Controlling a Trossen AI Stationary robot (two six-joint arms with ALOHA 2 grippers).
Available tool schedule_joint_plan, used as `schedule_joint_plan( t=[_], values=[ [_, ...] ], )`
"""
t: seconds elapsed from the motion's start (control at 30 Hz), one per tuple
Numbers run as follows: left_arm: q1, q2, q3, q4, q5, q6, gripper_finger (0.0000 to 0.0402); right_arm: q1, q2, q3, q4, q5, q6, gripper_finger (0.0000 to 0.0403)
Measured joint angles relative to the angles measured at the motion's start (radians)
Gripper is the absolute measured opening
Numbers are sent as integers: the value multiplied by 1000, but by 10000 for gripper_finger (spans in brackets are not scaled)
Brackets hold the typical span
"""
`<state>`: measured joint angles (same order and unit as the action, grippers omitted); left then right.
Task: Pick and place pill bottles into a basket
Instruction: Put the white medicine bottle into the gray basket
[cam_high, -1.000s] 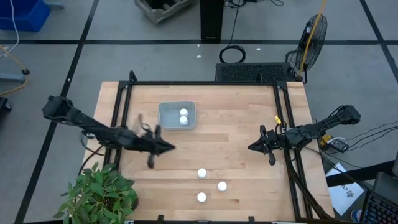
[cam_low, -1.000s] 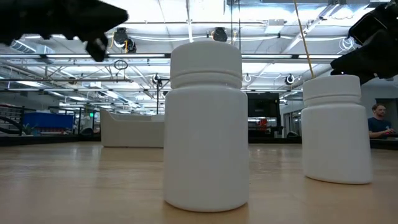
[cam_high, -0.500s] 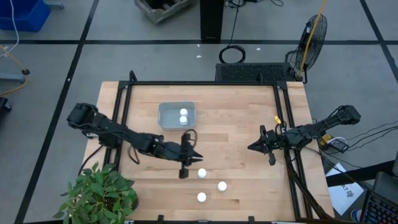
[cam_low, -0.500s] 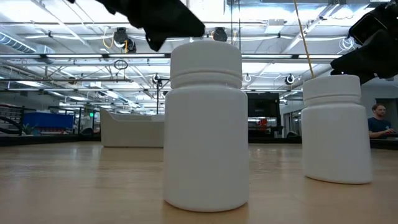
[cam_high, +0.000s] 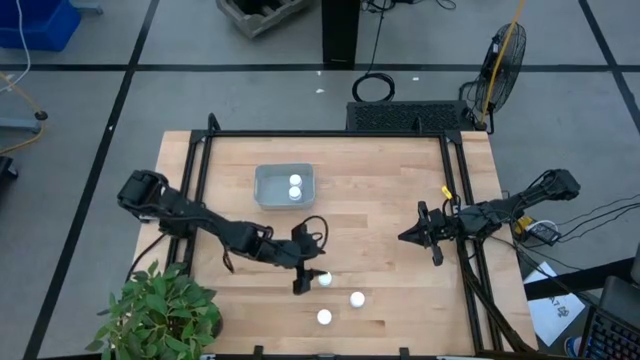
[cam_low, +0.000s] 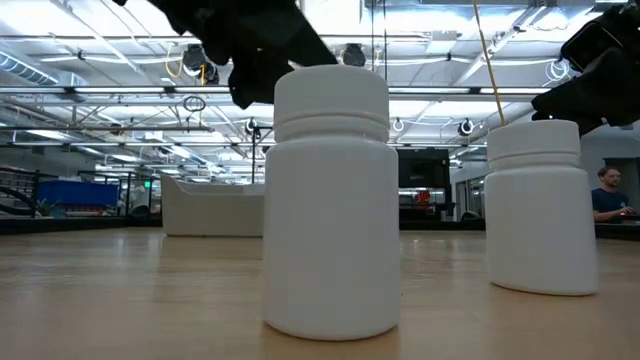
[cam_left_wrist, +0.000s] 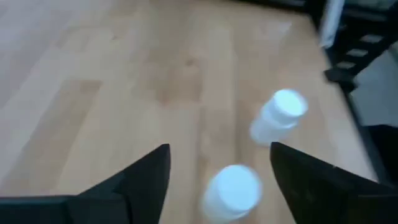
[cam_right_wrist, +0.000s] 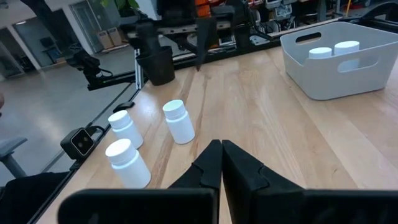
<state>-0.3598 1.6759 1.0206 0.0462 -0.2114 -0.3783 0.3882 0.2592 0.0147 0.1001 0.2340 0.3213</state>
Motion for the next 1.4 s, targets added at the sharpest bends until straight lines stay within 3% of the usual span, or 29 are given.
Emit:
schedule_joint_plan(
  t=[0.23, 0.67, 1.1, 1.4],
  values=[
    [-50, 59, 0, -11, -51, -22, 314, 0, 0, 0, 0, 0, 0, 4],
    [-60, 171, 0, 75, -32, -58, 315, 0, 5, 0, 0, 0, 0, 4],
    [-61, 187, 0, 105, -30, -66, 314, 0, 5, 0, 0, 0, 0, 4],
    [-46, 205, 0, 104, -16, -71, 244, 0, 6, 0, 0, 0, 0, 4]
  ],
)
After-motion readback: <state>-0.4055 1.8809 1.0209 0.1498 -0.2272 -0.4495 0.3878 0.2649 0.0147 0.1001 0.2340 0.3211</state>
